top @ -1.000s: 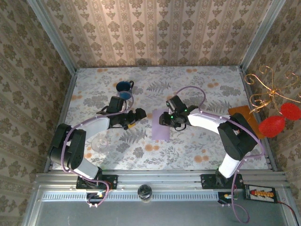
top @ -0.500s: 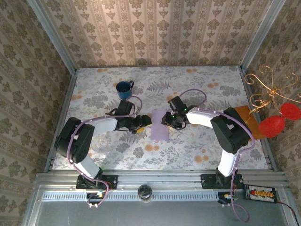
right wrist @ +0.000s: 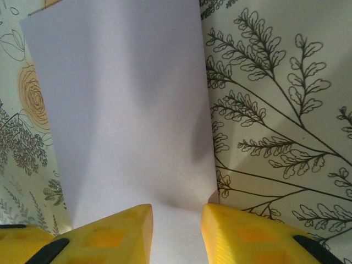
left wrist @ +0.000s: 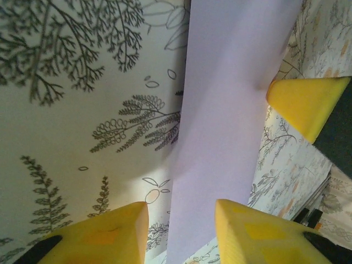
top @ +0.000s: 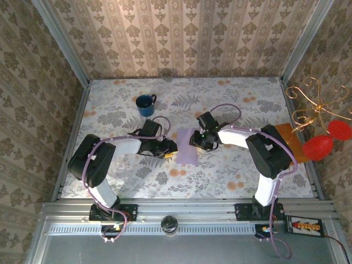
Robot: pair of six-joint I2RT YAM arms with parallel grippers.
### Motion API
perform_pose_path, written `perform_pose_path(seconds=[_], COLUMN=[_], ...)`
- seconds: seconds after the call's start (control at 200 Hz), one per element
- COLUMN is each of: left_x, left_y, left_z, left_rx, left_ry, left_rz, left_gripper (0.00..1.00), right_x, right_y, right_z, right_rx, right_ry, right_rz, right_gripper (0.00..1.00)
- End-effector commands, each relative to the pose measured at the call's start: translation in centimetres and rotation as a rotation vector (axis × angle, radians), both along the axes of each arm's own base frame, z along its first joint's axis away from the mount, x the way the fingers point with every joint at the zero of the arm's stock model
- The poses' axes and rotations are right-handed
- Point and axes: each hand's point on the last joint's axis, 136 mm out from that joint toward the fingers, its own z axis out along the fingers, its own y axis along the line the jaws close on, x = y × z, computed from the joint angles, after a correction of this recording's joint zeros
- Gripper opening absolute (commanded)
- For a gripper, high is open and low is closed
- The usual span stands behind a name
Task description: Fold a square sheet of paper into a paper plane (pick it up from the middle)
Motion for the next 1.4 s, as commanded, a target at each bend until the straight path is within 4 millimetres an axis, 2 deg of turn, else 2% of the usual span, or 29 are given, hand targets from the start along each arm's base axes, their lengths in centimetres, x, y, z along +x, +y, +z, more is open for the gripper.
perform_pose_path(seconds=[0.0, 0.3, 0.51, 0.715, 1.05, 1.225, 1.395], left_x=[-0.5, -0.4, 0.6, 1.9, 2.9, 3.6, 3.3], left_y=[-0.3, -1.3, -2.7, -3.1, -2.8, -2.8, -2.6], left_z=[-0.5, -0.9, 1.3, 2.0, 1.2, 1.4, 0.9], left_rx=[0.019, 0.016, -0.070, -0.138, -0.170, -0.236, -0.210], left_ry=[0.012, 0.019, -0.008, -0.005, 0.042, 0.064, 0.074], left_rz=[-0.033, -0.059, -0.068, -0.044, -0.002, 0.012, -0.006], left_gripper=[0.35, 0.33, 0.31, 0.30, 0.27, 0.22, 0.17], right_x=[-1.6, -1.7, -1.8, -1.7, -1.5, -1.3, -1.1], right_y=[-1.0, -1.1, -1.1, -1.0, -0.8, -0.7, -0.4], right_z=[-3.0, -3.2, -3.2, -3.0, -2.7, -2.5, -1.9], right_rx=[-0.064, -0.063, -0.062, -0.059, -0.047, -0.043, -0.025], right_ry=[0.091, 0.102, 0.111, 0.111, 0.104, 0.096, 0.079], right_rz=[0.007, 0.007, 0.001, -0.001, 0.001, 0.006, 0.008], right_gripper=[0.32, 0.32, 0.32, 0.32, 0.33, 0.33, 0.34])
